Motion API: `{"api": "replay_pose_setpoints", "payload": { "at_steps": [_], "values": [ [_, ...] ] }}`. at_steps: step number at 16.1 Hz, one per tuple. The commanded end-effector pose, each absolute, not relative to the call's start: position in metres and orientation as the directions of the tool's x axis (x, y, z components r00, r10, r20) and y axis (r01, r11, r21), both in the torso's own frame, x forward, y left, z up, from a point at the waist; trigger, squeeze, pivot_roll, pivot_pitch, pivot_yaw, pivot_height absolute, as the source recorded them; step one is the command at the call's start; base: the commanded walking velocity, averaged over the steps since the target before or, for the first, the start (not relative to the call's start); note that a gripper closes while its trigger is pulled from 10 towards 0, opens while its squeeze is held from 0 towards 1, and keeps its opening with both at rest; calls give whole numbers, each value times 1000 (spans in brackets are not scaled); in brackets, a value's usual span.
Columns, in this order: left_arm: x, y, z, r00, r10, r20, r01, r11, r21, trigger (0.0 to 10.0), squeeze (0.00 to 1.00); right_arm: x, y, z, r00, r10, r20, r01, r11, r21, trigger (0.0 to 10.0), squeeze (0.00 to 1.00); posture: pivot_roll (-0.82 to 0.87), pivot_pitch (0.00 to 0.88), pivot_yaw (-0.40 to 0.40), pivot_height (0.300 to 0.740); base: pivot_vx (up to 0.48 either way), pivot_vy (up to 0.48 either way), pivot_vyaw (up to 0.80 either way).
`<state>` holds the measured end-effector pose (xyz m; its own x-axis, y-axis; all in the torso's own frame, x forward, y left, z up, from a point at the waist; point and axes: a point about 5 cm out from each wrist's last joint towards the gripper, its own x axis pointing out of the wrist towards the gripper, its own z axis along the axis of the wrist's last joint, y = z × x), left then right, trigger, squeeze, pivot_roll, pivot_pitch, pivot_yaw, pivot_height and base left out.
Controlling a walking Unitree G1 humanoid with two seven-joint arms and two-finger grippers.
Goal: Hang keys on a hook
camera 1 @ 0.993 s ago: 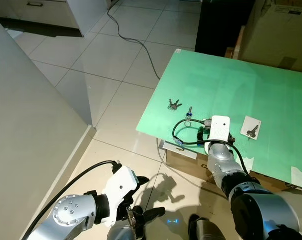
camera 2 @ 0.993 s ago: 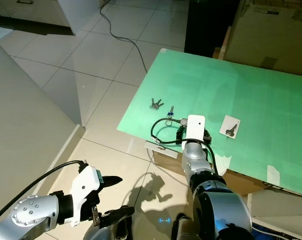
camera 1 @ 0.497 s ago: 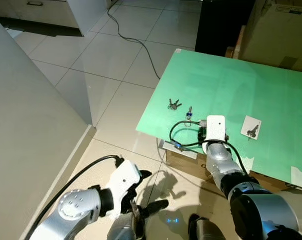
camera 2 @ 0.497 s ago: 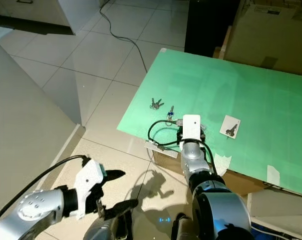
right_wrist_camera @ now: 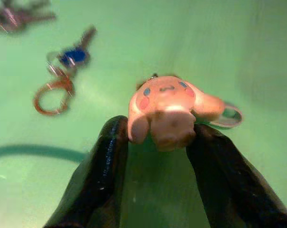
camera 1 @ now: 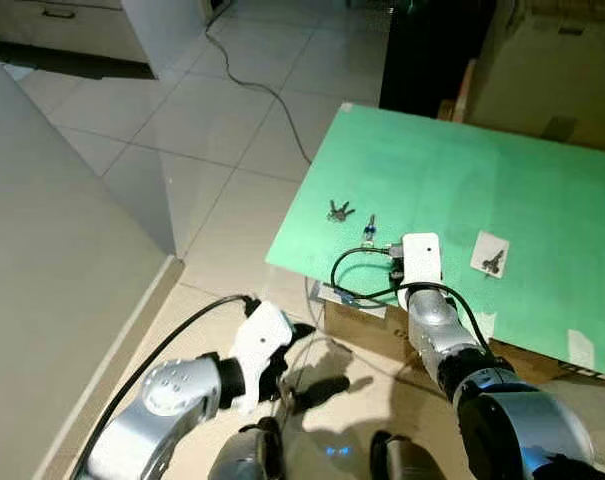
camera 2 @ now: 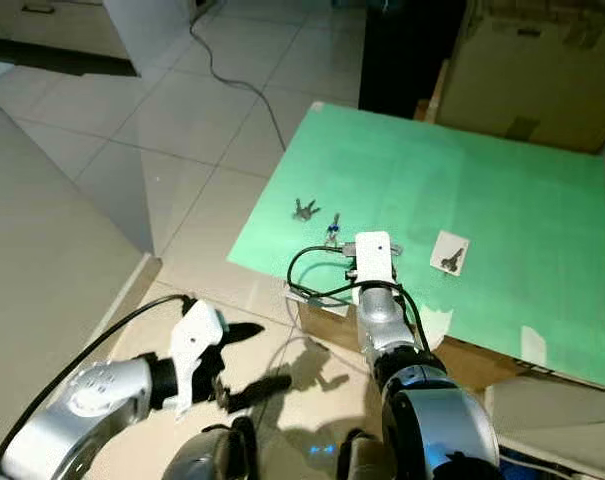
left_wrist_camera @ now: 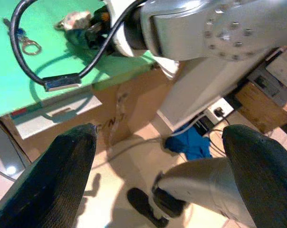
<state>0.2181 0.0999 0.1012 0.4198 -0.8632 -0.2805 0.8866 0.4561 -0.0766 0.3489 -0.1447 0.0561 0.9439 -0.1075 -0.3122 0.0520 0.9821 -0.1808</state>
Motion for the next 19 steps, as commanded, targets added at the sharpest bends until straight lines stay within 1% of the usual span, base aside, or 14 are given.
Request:
{"api": "replay_pose_setpoints", "payload": {
  "at_steps": [1,3,5,8,10,11,13,14,15,17,18,19],
  "values": [
    [218,101,95,429,-854,-296,880,468,-76,10000,0,353,-135,63,961,-71,-269,22,983,-181,0,0,99,156,61,740,0,0,0],
    [222,99,93,435,-853,-288,879,472,-71,10000,0,358,-128,74,976,-48,-214,11,985,-170,0,0,88,137,59,740,0,0,0],
    [229,97,93,443,-853,-277,878,475,-56,10000,0,357,-117,79,989,10,-149,-37,983,-178,0,0,77,105,61,740,0,0,0],
    [234,99,91,451,-849,-275,876,480,-46,10000,0,359,-116,89,999,-2,-53,-8,980,-199,0,0,69,90,66,740,0,0,0],
    [240,103,88,486,-828,-281,859,512,-24,10000,0,361,-112,105,998,25,64,-11,976,-216,0,0,59,81,66,740,0,0,0],
    [244,106,87,526,-801,-286,835,550,-4,10000,0,361,-112,111,994,28,106,-5,977,-212,0,0,55,76,66,740,0,0,0],
    [266,118,84,715,-638,-286,679,731,64,10000,0,358,-113,122,980,39,196,-3,983,-182,0,0,48,63,60,740,0,0,0],
    [273,124,84,774,-573,-271,608,792,61,10000,0,354,-114,125,971,49,233,-5,983,-183,0,0,47,56,54,740,0,0,0],
    [277,128,85,810,-526,-257,556,830,53,10000,0,349,-114,126,964,61,257,-13,982,-186,0,0,46,51,51,740,0,0,0],
    [283,133,86,858,-454,-240,483,872,81,10000,0,339,-113,127,955,102,278,-50,981,-186,0,0,43,41,44,740,0,0,0],
    [285,137,85,878,-417,-237,450,886,109,10000,0,334,-111,126,953,146,266,-97,978,-187,0,0,41,37,40,740,0,0,0],
    [288,142,83,898,-372,-235,405,907,111,10000,0,327,-105,125,935,260,241,-214,956,-199,0,0,40,34,39,740,0,0,0]
  ]
}}
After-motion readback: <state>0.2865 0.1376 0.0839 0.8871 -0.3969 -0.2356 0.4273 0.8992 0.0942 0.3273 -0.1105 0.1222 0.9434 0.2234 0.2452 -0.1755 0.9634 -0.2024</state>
